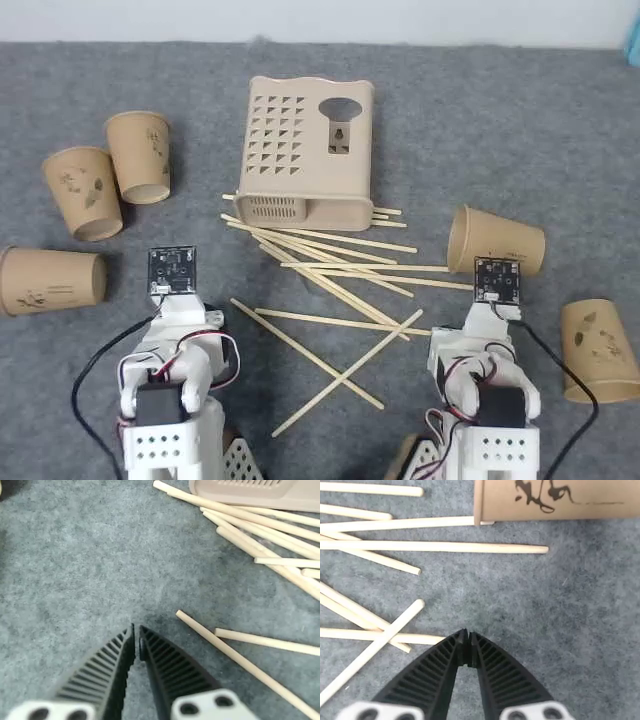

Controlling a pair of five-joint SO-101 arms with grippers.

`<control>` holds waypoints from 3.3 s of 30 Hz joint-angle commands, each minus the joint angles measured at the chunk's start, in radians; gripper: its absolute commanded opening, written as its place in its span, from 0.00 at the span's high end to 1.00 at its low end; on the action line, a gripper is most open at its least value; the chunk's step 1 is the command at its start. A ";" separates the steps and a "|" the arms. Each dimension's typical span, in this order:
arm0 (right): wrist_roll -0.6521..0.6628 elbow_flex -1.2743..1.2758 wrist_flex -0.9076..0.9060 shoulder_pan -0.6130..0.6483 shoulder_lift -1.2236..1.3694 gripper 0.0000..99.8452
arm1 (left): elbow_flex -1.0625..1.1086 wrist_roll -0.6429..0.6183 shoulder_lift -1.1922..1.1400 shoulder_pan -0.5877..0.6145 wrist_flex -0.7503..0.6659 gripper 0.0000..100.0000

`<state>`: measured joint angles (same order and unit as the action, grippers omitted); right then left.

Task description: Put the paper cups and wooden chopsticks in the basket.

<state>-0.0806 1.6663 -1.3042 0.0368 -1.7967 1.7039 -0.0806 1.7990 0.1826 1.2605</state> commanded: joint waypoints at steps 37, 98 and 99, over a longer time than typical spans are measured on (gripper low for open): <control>0.014 0.017 -0.004 -0.008 -0.016 0.99 | -0.019 0.009 0.017 -0.002 0.002 0.99; 0.290 0.002 0.384 -0.004 -0.018 0.99 | -0.286 0.012 0.011 -0.003 -0.454 0.78; 0.290 0.002 0.383 -0.004 -0.018 0.99 | -0.295 0.012 0.008 -0.003 -0.448 0.78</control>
<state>0.1895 1.6648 -0.9145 0.0353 -1.7967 1.4707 -0.0514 1.8006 0.1811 0.8462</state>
